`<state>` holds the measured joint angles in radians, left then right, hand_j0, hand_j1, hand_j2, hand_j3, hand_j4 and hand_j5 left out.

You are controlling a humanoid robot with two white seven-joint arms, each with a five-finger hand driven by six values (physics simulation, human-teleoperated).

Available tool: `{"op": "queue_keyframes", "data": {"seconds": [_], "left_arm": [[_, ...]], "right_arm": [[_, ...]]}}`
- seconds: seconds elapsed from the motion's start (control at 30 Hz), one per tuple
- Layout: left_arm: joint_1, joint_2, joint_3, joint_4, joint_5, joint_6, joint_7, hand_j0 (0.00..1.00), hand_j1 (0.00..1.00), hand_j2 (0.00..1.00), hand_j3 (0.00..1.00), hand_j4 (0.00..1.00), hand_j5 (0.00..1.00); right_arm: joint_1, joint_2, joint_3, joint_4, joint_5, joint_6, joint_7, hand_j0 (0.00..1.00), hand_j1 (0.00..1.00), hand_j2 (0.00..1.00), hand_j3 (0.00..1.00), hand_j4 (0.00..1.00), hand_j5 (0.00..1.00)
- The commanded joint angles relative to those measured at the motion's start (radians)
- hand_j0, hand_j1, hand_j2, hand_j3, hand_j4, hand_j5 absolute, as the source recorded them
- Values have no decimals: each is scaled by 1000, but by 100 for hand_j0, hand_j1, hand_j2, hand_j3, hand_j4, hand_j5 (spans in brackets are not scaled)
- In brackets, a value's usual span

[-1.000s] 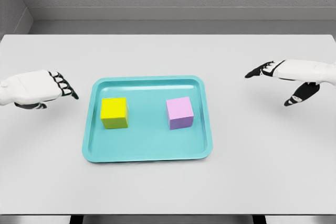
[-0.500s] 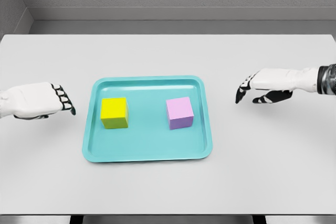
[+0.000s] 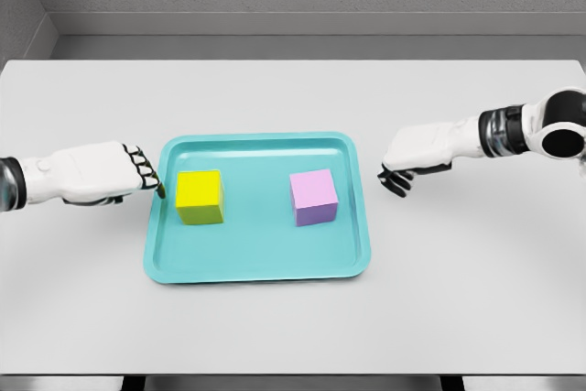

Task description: Push two cubes

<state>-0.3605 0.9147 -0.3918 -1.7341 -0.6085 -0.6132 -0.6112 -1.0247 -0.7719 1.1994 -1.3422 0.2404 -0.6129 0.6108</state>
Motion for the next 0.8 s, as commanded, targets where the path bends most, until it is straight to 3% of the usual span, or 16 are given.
{"op": "queue_keyframes", "data": {"seconds": [0.0,0.27,0.37,0.77], "left_arm": [[0,-2,1,5,4,2,0,70,70,70,70,70,70],[0,6,2,31,3,2,0,70,70,70,70,70,70],[-28,-10,1,53,3,2,0,70,70,70,70,70,70],[-32,-30,-16,48,4,2,0,70,70,70,70,70,70]], "right_arm": [[0,37,43,5,16,2,0,14,14,14,14,14,14],[-21,68,66,8,36,2,0,14,14,14,14,14,14],[-38,79,81,6,37,2,0,14,14,14,14,14,14],[-58,118,112,12,36,5,0,14,14,14,14,14,14]]}}
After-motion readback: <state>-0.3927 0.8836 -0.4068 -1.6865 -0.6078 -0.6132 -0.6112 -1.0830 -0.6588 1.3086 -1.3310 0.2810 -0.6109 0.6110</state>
